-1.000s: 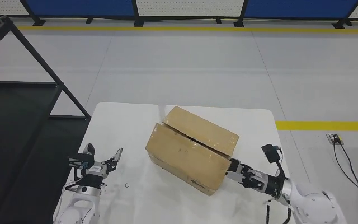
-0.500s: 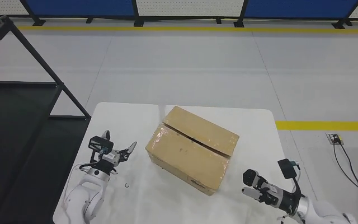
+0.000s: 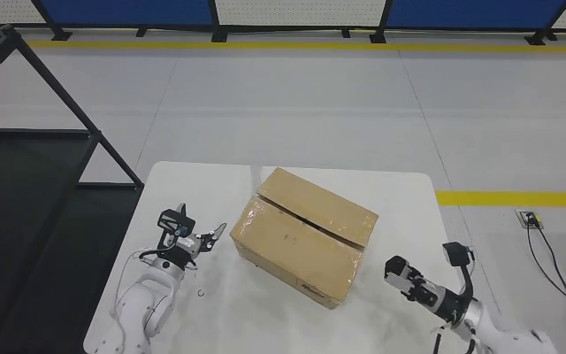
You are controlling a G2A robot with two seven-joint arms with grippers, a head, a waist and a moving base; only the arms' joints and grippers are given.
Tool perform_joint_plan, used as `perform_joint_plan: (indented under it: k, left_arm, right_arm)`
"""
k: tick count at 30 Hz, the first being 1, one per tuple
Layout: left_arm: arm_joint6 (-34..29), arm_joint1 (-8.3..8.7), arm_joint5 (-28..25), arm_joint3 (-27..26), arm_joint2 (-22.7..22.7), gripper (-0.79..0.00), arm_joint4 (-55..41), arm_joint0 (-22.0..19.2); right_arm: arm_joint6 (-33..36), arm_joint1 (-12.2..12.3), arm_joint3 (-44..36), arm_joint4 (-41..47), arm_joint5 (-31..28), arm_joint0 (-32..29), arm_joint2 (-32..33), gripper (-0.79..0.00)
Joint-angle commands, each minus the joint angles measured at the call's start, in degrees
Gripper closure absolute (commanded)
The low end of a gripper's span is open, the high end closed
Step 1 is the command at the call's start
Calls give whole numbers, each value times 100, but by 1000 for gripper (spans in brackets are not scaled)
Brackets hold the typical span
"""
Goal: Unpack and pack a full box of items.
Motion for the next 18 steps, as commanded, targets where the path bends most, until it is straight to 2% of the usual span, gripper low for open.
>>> perform_joint_plan:
  k: [1,7,13,18]
  left_arm:
    - [19,-1,-45,172,89,-785,105,-130]
    - [166,-3,-176,399,287,-785,262,-247]
    - [310,20,-330,366,306,-785,280,-181]
    - [377,35,-377,273,313,-785,269,-90]
  right_arm:
    - [-106,-3,164,3,147,138,-123,-785]
    - [-194,17,593,140,347,420,-262,-785]
    - [-220,22,1113,538,782,874,-421,-785]
    - [-131,14,1453,737,880,1286,-670,-785]
